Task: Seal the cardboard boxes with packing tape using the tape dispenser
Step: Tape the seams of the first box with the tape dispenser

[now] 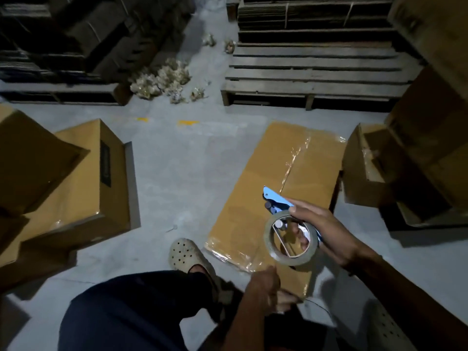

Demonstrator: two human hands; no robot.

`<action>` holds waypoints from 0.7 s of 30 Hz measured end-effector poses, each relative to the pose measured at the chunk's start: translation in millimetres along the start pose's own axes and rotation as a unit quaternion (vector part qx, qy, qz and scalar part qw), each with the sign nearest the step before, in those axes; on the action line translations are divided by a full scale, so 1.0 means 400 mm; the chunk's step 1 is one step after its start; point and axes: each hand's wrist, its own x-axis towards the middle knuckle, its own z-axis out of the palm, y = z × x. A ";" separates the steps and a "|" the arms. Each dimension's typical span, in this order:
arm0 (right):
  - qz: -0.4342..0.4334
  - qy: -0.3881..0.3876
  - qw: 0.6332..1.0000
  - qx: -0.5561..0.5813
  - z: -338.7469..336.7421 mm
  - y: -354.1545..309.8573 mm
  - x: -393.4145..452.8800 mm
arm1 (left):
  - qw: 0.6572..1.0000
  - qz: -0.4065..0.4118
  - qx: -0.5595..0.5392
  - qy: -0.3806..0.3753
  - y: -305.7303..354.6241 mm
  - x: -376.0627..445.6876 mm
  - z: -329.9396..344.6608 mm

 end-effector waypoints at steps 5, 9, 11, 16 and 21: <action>-0.010 0.010 0.989 -0.145 -0.022 -0.040 -0.052 | 0.993 0.041 -0.060 -0.091 0.115 -0.171 -0.006; -0.026 -0.021 0.967 -0.253 -0.019 -0.043 -0.067 | 0.980 0.115 -0.148 -0.067 0.209 -0.261 -0.071; -0.033 -0.032 0.952 -0.302 -0.017 -0.037 -0.069 | 0.981 0.111 -0.134 -0.081 0.231 -0.295 -0.102; -0.071 -0.063 0.928 -0.360 -0.010 -0.024 -0.070 | 0.980 0.127 -0.097 -0.117 0.220 -0.298 -0.132; -0.120 -0.086 0.877 -0.457 -0.013 -0.001 -0.055 | 0.966 0.223 -0.126 -0.047 0.199 -0.261 -0.151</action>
